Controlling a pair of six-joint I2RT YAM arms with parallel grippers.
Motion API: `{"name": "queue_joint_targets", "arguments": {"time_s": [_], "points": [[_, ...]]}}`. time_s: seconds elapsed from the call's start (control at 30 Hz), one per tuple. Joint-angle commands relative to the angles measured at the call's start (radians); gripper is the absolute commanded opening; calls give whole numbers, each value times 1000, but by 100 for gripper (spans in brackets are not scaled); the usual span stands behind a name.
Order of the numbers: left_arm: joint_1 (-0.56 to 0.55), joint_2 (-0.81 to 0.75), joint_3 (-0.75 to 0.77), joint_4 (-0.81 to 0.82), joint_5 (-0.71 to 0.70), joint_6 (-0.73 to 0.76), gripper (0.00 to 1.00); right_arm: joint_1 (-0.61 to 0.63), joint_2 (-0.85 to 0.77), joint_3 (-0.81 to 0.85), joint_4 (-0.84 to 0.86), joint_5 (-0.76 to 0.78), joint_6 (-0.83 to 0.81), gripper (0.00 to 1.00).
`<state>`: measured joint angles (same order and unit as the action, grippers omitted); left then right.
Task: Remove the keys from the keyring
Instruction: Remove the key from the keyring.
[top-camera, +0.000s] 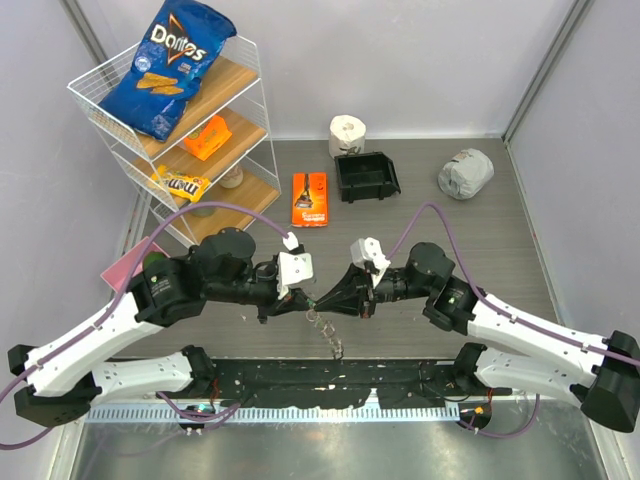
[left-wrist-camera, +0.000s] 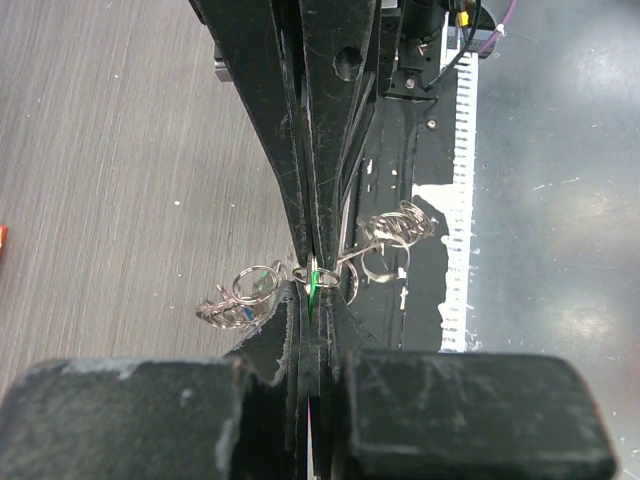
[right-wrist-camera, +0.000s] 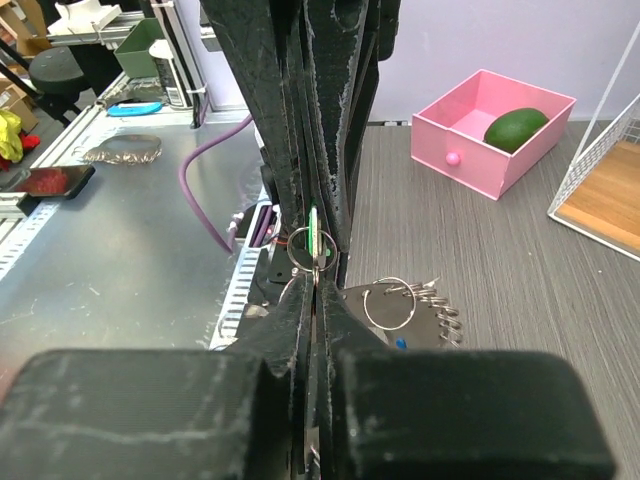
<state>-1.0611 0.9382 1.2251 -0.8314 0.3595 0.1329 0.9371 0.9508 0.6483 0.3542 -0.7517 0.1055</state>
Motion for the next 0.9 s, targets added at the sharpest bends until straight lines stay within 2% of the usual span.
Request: {"name": "queue_joint_targets", "arguments": {"time_s": [0.0,0.33,0.87], "points": [[-4,-19,40,51,13,-13,0,6,-43,8,12,31,-20,5],[-4,-50,24,58,16,-15,0,3,-109,-32,26,57,-21,5],[-5,-45,-6,77,38,-32,0,-20,-205,-142,189,201,34,5]]}}
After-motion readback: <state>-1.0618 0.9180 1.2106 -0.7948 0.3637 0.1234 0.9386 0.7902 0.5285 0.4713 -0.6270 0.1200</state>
